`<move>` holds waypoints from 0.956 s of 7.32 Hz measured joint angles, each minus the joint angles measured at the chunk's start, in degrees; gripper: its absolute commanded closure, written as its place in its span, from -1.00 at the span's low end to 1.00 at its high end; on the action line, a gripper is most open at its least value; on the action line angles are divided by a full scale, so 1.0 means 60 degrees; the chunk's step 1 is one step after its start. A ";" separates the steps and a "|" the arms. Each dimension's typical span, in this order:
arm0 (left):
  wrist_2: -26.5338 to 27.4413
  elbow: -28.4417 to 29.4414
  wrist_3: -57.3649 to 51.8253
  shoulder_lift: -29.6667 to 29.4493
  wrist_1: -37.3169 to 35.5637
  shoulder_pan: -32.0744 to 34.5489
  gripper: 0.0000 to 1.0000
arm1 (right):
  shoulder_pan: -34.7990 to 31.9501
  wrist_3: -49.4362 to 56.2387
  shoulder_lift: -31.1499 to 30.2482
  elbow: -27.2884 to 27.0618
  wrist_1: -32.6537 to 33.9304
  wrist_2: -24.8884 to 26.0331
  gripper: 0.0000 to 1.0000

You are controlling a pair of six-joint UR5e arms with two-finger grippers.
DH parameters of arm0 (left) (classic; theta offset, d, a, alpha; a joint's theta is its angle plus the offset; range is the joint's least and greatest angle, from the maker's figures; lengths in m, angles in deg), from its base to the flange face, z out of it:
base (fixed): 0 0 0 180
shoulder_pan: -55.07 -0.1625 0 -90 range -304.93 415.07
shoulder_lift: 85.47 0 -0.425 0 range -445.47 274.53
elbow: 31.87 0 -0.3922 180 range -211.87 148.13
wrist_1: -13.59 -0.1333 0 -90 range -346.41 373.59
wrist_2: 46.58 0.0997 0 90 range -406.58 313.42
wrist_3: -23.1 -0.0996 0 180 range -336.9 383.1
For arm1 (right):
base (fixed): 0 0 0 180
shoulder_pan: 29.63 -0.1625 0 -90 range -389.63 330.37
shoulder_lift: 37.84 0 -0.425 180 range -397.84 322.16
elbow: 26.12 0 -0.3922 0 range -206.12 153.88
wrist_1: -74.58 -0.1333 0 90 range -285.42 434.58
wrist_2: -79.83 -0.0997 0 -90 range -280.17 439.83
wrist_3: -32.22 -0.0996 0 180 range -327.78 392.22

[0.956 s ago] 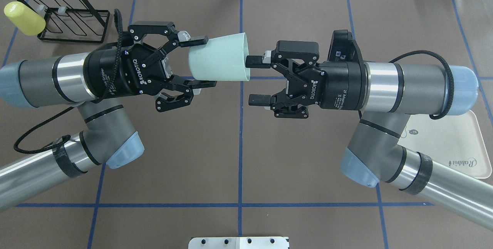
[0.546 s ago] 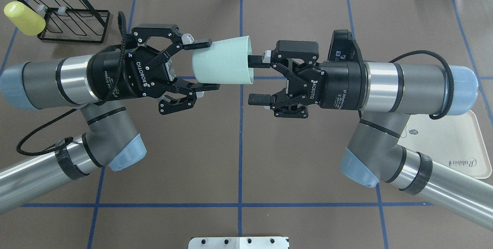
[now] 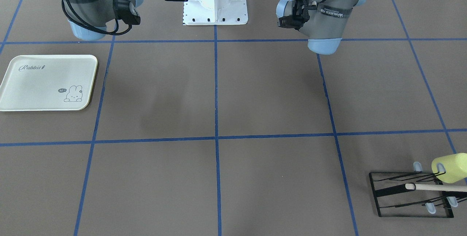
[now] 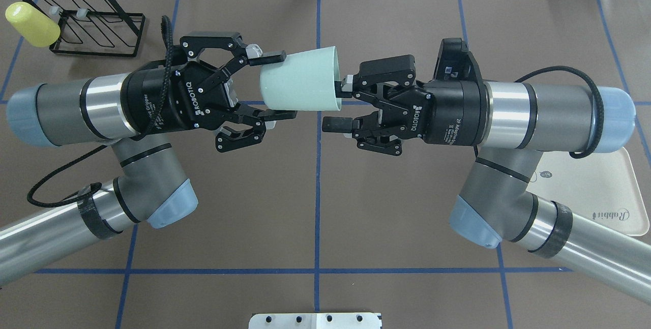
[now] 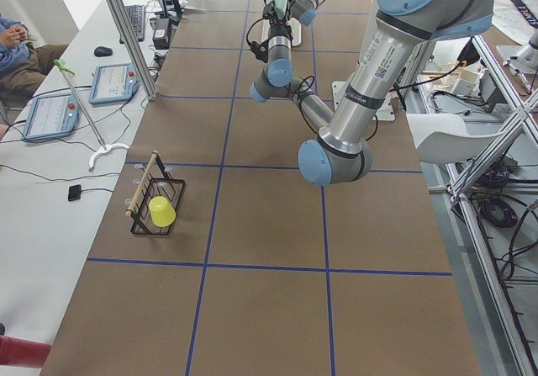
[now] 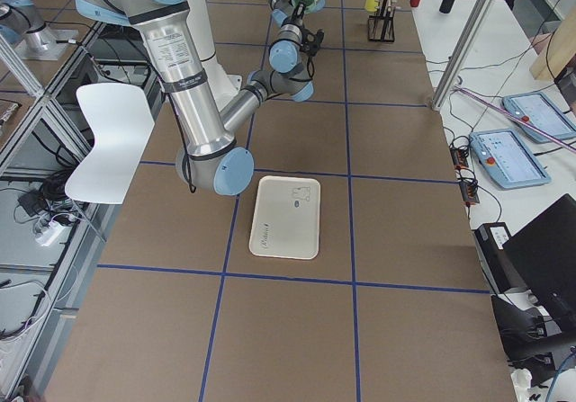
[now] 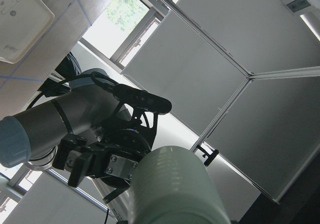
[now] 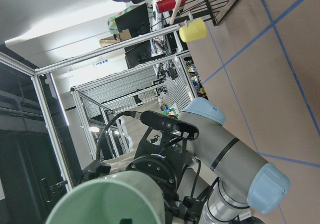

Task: Left arm grabs green cup and hands to right arm on tray

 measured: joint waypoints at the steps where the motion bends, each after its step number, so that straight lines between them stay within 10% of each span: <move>1: 0.0003 0.0017 -0.0010 0.0005 0.0007 0.0000 1.00 | 0.0000 0.0000 0.0000 -0.0025 -0.0020 0.0002 0.46; 2: 0.0004 0.0041 -0.0019 0.0009 0.0010 -0.0001 1.00 | -0.0006 0.0000 0.0000 -0.0032 -0.0033 0.0003 0.59; 4: 0.0018 0.0067 -0.0041 0.0015 0.0011 -0.0011 -0.82 | -0.0013 0.0000 -0.0003 -0.0038 -0.0040 0.0000 1.00; 7: 0.0029 0.0028 -0.0086 0.0087 0.0009 -0.0002 -1.00 | -0.0016 -0.0009 -0.0063 -0.0035 -0.0160 0.0002 1.00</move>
